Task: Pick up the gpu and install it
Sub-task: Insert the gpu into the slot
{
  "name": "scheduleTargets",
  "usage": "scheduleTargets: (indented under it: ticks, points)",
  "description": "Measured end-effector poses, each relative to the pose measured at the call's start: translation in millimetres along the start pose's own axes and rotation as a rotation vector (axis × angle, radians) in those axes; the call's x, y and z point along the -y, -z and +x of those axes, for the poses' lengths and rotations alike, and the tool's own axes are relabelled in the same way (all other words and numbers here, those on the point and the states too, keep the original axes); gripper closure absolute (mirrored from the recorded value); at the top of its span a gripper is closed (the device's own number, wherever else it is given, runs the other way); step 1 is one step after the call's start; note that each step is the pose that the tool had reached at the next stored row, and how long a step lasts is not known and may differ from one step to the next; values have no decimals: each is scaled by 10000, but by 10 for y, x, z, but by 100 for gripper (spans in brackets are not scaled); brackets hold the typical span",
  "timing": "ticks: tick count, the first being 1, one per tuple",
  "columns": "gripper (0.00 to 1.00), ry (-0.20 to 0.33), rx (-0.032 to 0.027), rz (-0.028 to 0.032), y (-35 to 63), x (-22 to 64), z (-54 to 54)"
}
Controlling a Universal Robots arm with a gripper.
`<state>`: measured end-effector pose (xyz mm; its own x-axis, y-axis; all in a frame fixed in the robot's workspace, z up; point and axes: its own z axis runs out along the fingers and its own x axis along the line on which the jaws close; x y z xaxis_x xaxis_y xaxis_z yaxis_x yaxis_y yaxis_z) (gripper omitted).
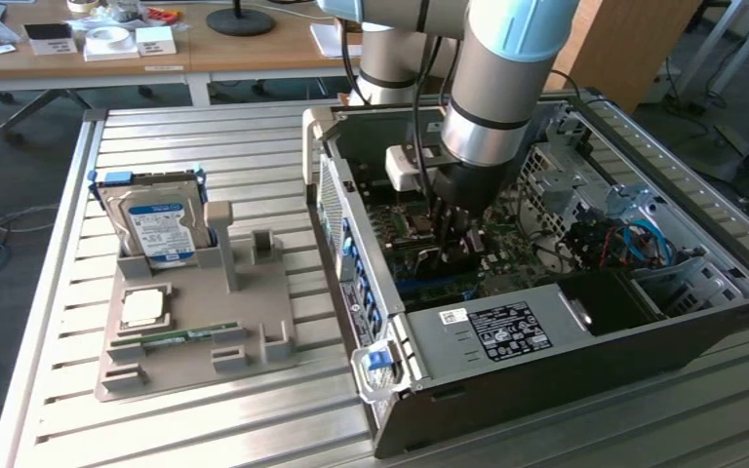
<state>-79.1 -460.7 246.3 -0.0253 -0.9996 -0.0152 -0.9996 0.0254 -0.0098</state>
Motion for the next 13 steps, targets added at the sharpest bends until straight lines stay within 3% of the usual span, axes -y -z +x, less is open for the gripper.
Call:
scheduleTargets:
  ticks: [13]
  points:
    - [73,0,-4,-1,-23,0,1]
